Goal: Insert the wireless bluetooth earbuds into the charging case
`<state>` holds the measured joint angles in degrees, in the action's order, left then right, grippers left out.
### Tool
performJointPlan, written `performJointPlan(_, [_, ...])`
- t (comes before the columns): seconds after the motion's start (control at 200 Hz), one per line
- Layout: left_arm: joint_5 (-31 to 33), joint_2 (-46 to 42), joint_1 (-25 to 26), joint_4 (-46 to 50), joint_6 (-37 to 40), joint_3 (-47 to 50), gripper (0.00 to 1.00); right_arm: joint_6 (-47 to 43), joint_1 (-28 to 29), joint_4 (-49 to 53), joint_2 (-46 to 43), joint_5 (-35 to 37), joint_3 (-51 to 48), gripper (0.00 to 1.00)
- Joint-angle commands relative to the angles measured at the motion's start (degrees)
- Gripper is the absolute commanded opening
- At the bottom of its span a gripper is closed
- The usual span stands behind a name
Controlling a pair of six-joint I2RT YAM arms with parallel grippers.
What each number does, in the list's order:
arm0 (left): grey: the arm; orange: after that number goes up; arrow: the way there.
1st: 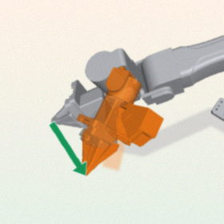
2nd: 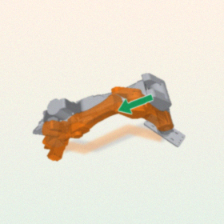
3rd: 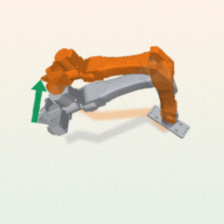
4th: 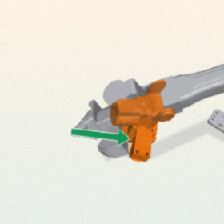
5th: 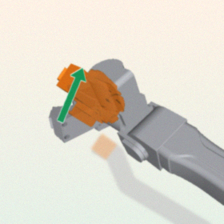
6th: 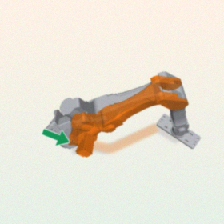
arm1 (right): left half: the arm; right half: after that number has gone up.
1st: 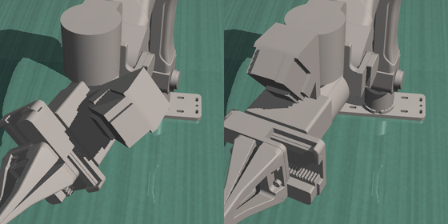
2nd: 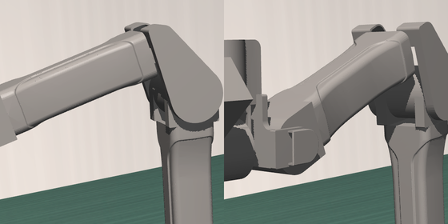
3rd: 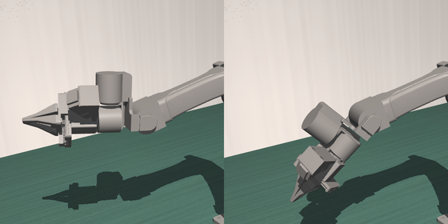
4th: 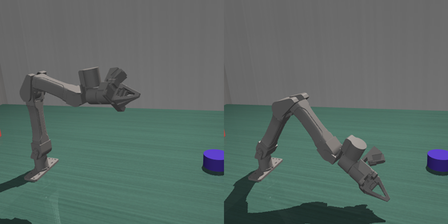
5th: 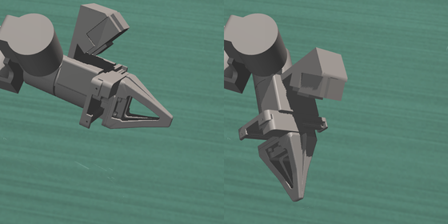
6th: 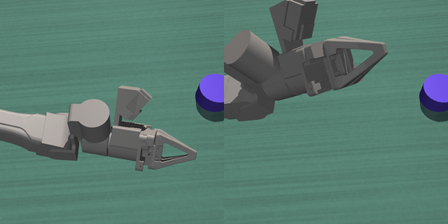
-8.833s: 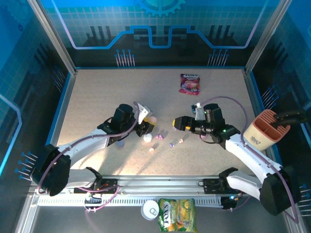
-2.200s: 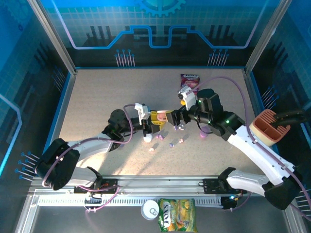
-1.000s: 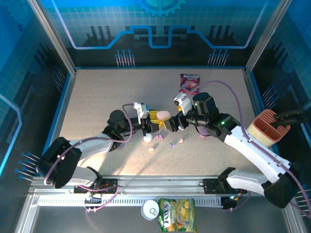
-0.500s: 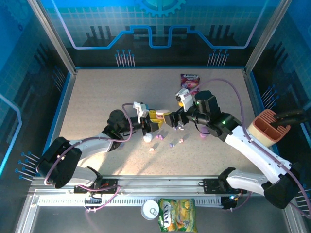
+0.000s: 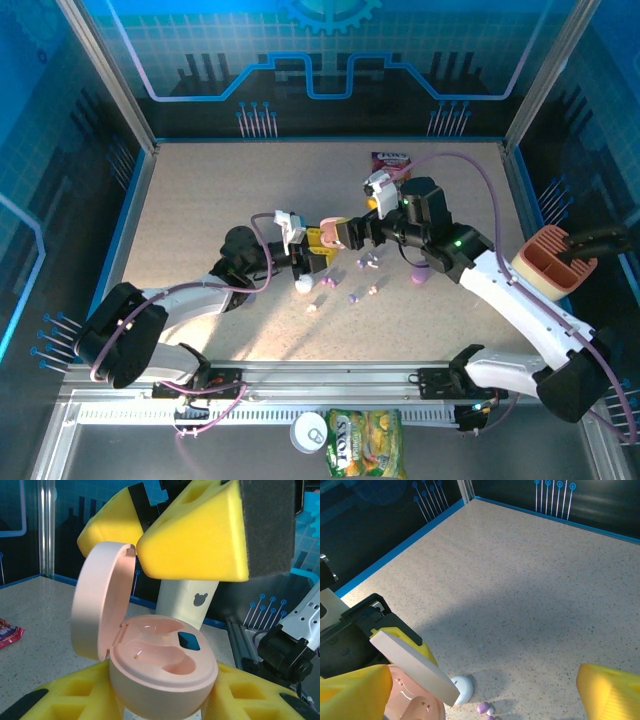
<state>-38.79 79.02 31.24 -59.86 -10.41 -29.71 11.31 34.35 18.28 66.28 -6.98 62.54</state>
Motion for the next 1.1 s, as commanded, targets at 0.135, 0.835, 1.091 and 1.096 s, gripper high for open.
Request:
performJointPlan(0.135, [-1.5,-1.6,-0.3,-2.5,0.5,1.0,0.39,6.0,-2.2,-5.5,-9.7,-4.2,-4.7,1.00])
performJointPlan(0.835, [-1.5,-3.2,-3.2,-5.2,-1.6,2.8,0.39,31.7,-20.1,-9.6,-8.0,-20.7,-33.0,0.81])
performJointPlan(1.091, [-2.0,-3.8,-3.2,-4.2,-1.4,3.0,0.39,34.5,-16.6,-16.4,1.8,-18.6,-34.3,0.53])
performJointPlan(1.096, [-2.0,-3.8,-3.2,-4.2,-1.4,3.0,0.39,34.5,-16.6,-16.5,1.9,-18.6,-34.3,0.53])
